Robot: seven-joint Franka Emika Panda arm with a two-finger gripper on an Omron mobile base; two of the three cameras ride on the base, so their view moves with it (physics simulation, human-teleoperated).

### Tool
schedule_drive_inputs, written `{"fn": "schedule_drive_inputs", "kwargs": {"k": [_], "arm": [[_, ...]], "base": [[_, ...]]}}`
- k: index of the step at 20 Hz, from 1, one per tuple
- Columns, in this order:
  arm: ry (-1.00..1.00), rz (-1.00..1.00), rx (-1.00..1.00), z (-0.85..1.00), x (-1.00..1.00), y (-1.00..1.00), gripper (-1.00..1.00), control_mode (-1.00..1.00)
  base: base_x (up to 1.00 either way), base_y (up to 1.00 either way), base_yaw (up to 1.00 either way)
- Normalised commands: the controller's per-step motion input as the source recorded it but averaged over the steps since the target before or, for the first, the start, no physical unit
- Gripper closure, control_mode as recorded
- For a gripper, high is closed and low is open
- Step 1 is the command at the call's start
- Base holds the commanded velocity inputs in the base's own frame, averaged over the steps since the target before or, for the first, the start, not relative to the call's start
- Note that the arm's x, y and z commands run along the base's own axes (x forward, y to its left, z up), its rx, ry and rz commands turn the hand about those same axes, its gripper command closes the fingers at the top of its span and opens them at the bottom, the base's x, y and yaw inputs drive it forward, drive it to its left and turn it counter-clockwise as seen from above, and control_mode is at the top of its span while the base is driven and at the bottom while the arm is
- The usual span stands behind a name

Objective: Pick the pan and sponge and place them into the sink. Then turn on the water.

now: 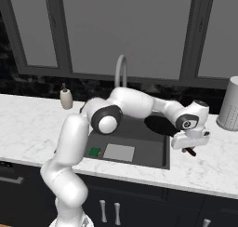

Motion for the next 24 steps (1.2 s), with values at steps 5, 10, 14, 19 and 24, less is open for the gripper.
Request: {"fn": "schedule_drive_inputs", "kwargs": {"k": [5, 10, 14, 19, 24], "arm": [[0.00, 0.23, 0.03, 0.00, 0.00, 0.36, 1.00, -1.00], [-0.01, 0.24, 0.09, 0.00, 0.00, 0.28, 1.00, -1.00], [0.00, 0.27, 0.08, 0.00, 0.00, 0.41, 1.00, -1.00], [0.06, 0.31, 0.06, 0.00, 0.00, 0.54, 1.00, -1.00], [0.08, 0.31, 0.08, 0.00, 0.07, 0.54, 1.00, -1.00]], "base": [[0.00, 0.00, 0.00], [0.00, 0.00, 0.00], [0.00, 0.00, 0.00], [0.00, 0.00, 0.00], [0.00, 0.00, 0.00]]}}
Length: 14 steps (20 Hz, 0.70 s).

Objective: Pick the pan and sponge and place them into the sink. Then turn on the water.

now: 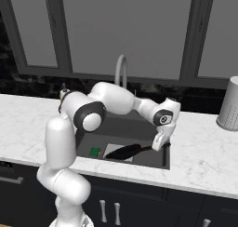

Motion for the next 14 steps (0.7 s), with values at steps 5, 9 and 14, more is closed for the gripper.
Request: {"fn": "schedule_drive_inputs", "kwargs": {"k": [5, 9, 14], "arm": [[0.13, 0.21, 0.12, 0.00, 0.23, 0.44, 1.00, -1.00], [0.08, 0.05, 0.13, 0.00, 0.20, 0.29, 1.00, -1.00], [0.00, -0.04, 0.14, -0.02, 0.15, 0.12, 1.00, -1.00]], "base": [[0.00, 0.00, 0.00], [0.00, 0.00, 0.00], [0.00, 0.00, 0.00]]}}
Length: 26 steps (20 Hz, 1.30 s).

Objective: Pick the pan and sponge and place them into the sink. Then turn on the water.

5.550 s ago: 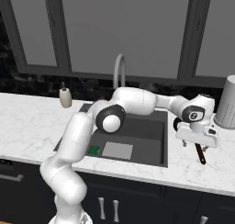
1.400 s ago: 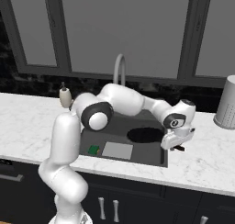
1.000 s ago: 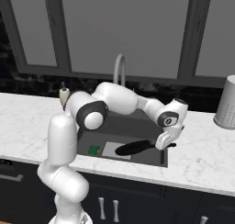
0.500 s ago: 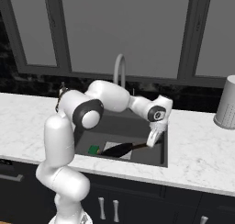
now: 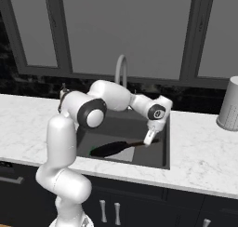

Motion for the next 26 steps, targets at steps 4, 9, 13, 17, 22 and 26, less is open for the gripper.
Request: {"fn": "schedule_drive_inputs", "kwargs": {"k": [4, 9, 13, 17, 22, 26], "arm": [[0.00, -0.14, 0.10, -0.29, 0.23, 0.12, 1.00, -1.00], [-0.01, -0.13, 0.00, -0.47, 0.20, 0.35, 1.00, -1.00], [0.00, -0.02, 0.00, -0.48, 0.27, 0.41, 1.00, -1.00], [0.00, 0.00, 0.00, -0.42, 0.36, 0.21, 1.00, -1.00], [0.00, 0.00, -0.08, -0.56, 0.44, 0.13, 1.00, -1.00], [0.00, 0.00, -0.12, -0.61, 0.40, 0.01, 1.00, -1.00]], "base": [[0.00, 0.00, 0.00], [0.00, 0.00, 0.00], [0.00, 0.00, 0.00], [0.00, 0.00, 0.00], [0.00, 0.00, 0.00], [0.00, 0.00, 0.00]]}}
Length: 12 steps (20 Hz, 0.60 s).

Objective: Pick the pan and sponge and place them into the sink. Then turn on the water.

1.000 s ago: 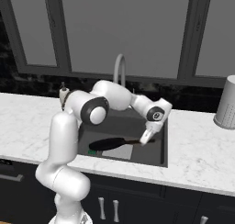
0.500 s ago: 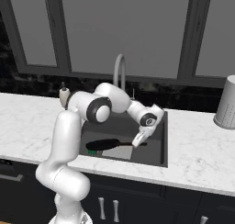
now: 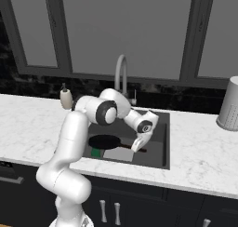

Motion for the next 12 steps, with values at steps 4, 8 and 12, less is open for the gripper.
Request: {"fn": "schedule_drive_inputs", "kwargs": {"k": [4, 8, 12], "arm": [[0.00, 0.00, -0.15, -0.64, 0.37, 0.00, 1.00, -1.00], [0.00, 0.00, -0.16, -0.56, 0.36, -0.01, 1.00, -1.00], [0.00, 0.02, -0.01, -0.08, 0.07, 0.00, 1.00, -1.00]], "base": [[0.00, 0.00, 0.00], [0.00, 0.00, 0.00], [0.00, 0.00, 0.00]]}}
